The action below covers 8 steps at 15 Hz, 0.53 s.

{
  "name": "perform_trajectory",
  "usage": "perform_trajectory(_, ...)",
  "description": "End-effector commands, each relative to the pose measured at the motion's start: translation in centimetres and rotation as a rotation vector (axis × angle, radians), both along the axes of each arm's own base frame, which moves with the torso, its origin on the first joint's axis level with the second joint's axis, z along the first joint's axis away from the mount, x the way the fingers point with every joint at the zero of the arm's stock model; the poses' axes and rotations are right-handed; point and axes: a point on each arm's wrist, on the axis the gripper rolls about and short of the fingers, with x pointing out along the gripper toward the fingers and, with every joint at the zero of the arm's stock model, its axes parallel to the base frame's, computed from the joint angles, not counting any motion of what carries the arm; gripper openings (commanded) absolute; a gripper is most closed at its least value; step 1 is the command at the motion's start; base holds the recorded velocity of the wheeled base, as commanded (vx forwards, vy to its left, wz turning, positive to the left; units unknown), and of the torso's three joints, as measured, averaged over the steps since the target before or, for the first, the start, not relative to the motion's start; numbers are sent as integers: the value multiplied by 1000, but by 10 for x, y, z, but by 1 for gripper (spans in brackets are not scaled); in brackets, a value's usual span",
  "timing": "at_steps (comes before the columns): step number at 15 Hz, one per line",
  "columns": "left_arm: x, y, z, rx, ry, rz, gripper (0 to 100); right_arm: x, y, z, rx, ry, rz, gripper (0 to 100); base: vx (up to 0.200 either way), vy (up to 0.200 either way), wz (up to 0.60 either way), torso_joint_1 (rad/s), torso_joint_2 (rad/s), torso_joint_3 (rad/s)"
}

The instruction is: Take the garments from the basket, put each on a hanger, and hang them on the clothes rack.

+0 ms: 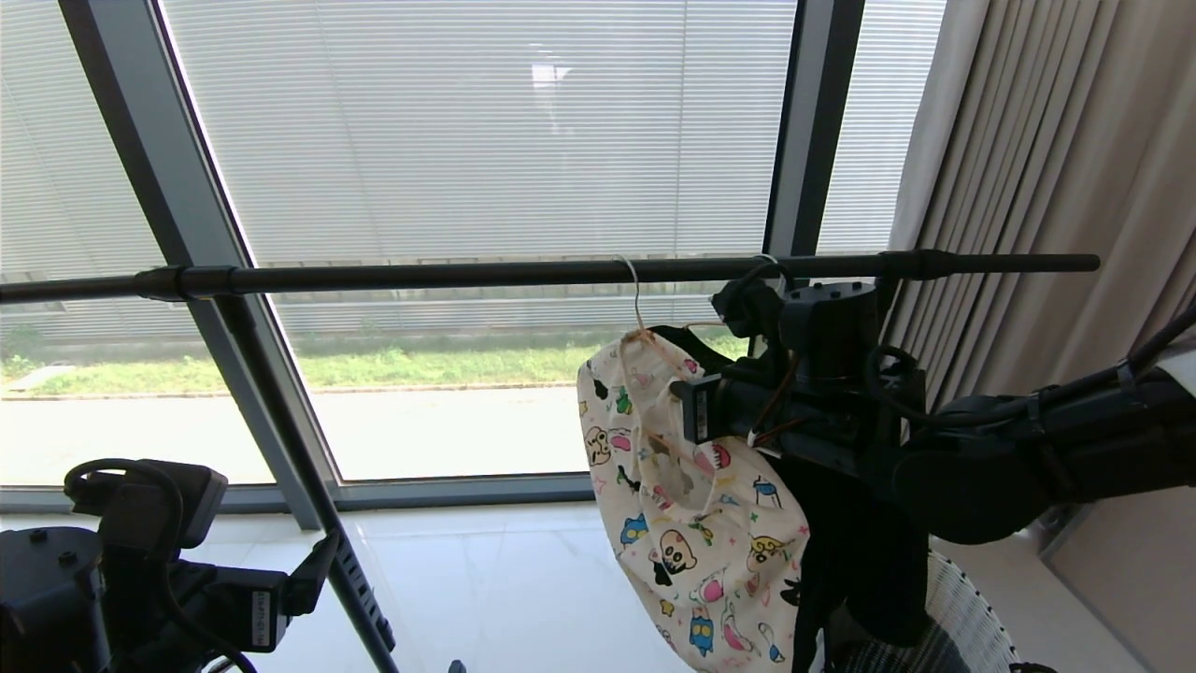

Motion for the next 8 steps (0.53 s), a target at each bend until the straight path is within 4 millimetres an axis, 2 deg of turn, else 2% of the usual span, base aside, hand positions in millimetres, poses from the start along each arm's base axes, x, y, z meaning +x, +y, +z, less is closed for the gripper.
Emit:
perform_trajectory(1,0,0,0,-1,0,0,100,-3,1,3,6,-1,8,100,0,0,0,0,0,0)
perform_trajectory(3,-1,0,0,-1,-2,1,100,-5,0,5,8,-12,0,100,0,0,0,0,0,0)
perform_trajectory(5,-2,1,1,-3,-7,1,100,-10,-6,18,25,-40,-25,100,0,0,0,0,0,0)
perform_trajectory(8,-13,5,-5,0,1,3,100,-30,-27,43,56,-84,-61,100,0,0,0,0,0,0)
